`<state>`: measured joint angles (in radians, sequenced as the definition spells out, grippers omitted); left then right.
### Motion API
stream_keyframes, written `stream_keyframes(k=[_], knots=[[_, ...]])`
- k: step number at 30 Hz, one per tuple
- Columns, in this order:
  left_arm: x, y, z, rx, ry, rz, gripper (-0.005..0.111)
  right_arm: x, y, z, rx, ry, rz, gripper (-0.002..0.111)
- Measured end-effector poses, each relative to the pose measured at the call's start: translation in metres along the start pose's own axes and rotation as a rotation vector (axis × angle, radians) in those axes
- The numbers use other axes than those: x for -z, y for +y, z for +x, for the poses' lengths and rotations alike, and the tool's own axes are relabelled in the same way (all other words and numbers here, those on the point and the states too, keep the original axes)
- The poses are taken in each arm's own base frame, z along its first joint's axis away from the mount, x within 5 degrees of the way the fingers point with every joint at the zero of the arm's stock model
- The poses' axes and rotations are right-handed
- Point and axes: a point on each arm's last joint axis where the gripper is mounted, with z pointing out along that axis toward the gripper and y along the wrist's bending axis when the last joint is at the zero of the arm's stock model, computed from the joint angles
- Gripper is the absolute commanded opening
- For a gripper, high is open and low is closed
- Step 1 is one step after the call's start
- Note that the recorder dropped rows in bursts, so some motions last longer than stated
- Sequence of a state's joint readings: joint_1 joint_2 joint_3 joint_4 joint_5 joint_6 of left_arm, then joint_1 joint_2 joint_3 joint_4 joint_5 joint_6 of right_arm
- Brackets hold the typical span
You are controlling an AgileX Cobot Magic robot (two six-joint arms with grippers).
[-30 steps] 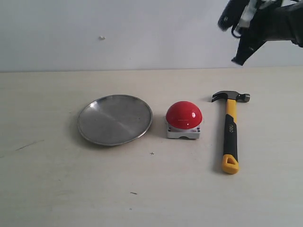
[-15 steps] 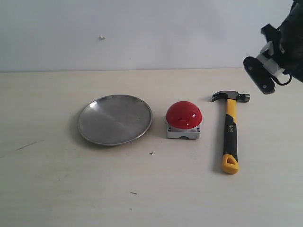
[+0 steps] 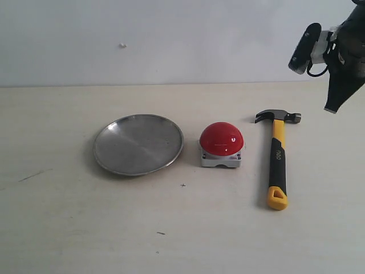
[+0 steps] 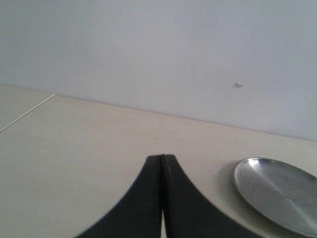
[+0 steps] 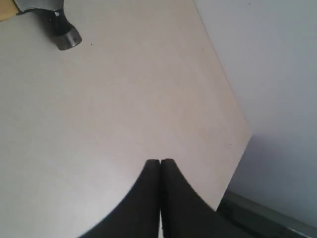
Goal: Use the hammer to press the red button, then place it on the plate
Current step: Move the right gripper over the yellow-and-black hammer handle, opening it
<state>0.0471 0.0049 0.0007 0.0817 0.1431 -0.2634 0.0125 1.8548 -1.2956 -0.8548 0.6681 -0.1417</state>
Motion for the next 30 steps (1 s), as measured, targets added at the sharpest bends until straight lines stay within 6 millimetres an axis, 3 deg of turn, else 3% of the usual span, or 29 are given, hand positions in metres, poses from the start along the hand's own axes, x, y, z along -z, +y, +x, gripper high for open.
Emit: stream_keyframes(k=[5,9,13,19,30], knots=[[0.000,0.000,0.000,0.000,0.000,0.000,0.000,0.014,-0.011,-0.005,-0.196,0.043,-0.095,0.000],[0.000,0.000,0.000,0.000,0.000,0.000,0.000,0.051,-0.033,-0.028,-0.559,0.012,-0.388,0.000],[0.000,0.000,0.000,0.000,0.000,0.000,0.000,0.069,-0.047,-0.046,-0.716,-0.021,-0.532,0.000],[0.000,0.000,0.000,0.000,0.000,0.000,0.000,0.064,-0.048,-0.046,-0.790,0.022,-0.513,0.006],[0.000,0.000,0.000,0.000,0.000,0.000,0.000,0.016,-0.022,-0.054,-0.851,0.163,-0.547,0.060]])
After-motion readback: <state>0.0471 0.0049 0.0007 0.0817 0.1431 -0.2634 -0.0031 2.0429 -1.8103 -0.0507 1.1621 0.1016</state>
